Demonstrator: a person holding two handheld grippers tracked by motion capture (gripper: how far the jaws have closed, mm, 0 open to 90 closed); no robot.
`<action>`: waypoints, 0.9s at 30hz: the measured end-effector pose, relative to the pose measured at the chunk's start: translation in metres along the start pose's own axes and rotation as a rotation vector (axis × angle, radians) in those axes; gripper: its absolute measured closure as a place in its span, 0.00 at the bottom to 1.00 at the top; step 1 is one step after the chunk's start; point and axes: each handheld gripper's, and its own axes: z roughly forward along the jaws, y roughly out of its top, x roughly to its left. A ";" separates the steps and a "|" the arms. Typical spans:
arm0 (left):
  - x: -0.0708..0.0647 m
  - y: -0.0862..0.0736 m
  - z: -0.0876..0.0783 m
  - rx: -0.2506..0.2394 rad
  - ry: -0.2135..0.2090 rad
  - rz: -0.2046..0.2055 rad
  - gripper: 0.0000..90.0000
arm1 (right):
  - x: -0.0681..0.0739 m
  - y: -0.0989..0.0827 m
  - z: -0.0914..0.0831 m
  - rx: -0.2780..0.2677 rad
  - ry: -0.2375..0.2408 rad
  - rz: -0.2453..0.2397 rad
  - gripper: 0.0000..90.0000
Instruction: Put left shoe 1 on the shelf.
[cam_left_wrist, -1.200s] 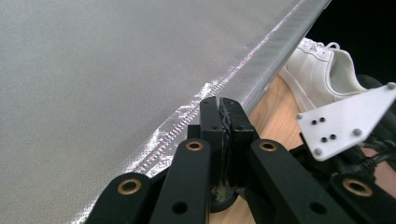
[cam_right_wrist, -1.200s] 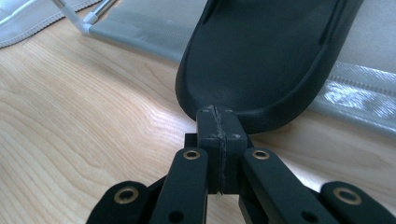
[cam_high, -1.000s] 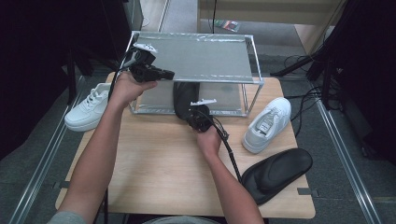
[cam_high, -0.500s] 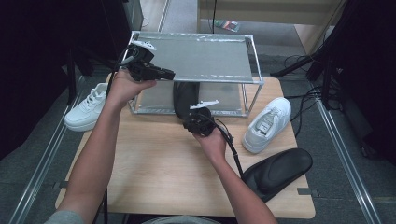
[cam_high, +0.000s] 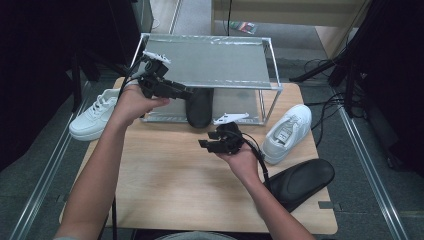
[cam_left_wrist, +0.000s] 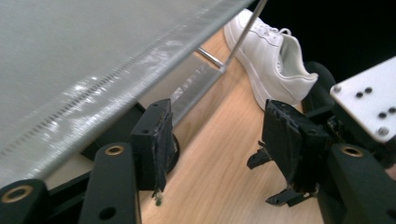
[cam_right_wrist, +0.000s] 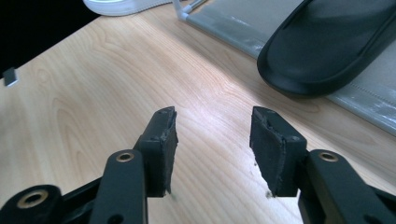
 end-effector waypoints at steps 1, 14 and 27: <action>-0.002 -0.002 0.000 0.000 -0.005 0.005 0.43 | 0.000 -0.001 -0.003 0.000 0.003 0.002 0.57; -0.025 -0.022 0.001 -0.003 0.007 0.029 0.39 | -0.011 -0.015 -0.042 -0.036 0.005 -0.011 0.58; -0.033 -0.062 0.015 0.001 0.049 0.026 0.39 | -0.018 -0.041 -0.078 -0.055 0.002 -0.042 0.58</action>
